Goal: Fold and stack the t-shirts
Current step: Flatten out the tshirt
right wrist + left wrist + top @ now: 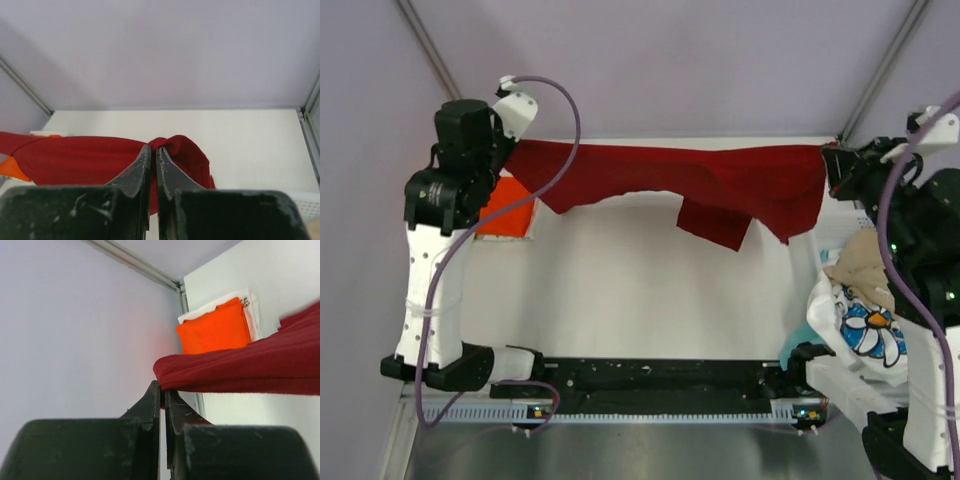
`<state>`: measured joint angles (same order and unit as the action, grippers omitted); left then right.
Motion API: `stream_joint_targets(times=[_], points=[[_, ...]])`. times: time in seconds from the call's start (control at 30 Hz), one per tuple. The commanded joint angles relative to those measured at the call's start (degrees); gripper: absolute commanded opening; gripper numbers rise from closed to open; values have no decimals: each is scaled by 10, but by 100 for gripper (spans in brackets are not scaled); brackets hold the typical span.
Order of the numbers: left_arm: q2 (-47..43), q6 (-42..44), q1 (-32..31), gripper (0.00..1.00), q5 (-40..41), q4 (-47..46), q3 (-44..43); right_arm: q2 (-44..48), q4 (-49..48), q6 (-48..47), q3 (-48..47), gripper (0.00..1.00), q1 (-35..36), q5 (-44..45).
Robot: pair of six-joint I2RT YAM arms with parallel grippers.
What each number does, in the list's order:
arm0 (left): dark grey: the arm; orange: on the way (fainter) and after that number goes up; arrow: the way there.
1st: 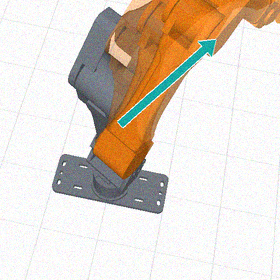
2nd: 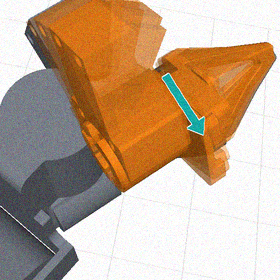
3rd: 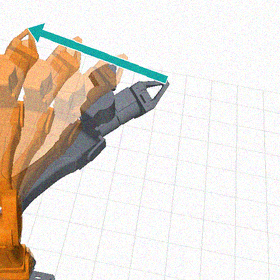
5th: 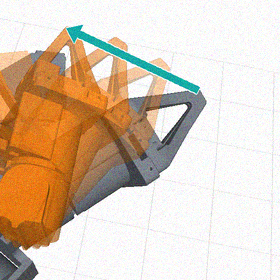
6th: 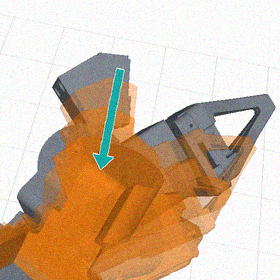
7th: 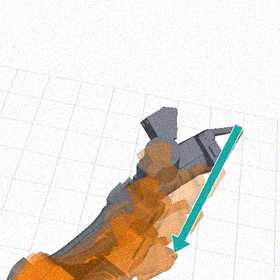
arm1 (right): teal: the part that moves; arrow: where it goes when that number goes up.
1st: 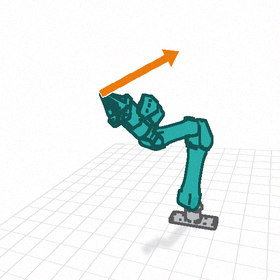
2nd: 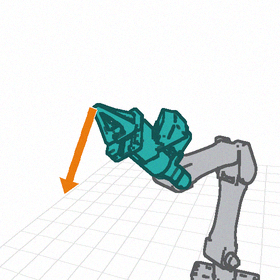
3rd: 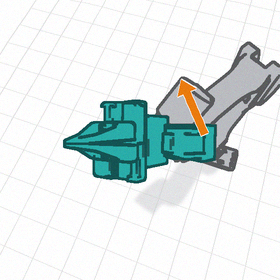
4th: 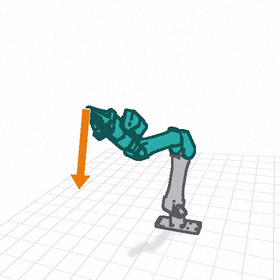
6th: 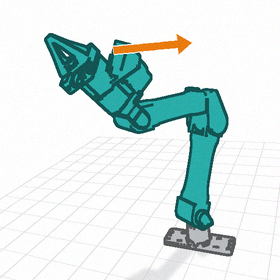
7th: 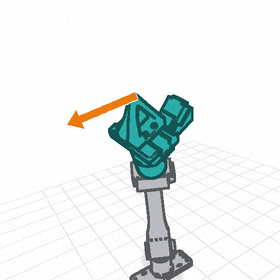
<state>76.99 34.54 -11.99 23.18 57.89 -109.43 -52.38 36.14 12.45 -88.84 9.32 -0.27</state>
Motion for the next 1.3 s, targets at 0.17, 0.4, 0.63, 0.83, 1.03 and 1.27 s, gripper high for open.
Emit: stream_joint_targets(times=[0.17,0.4,0.63,0.83,1.03,1.27], points=[[-26,-3,7,0,-4,119,-130,37,17,28,-85,0,-8,-64],[20,14,9,0,7,40,-56,-96,-12,51,-82,0,-8,-101],[154,59,14,0,94,-152,-71,-356,-54,61,-305,0,-20,-89],[209,69,41,0,128,-343,-156,-501,-54,109,-574,0,-64,-111],[191,91,40,0,80,-360,-142,-426,-69,51,-530,0,-77,-70],[119,83,39,0,12,-306,-22,-280,-63,27,-272,0,-77,-96]])
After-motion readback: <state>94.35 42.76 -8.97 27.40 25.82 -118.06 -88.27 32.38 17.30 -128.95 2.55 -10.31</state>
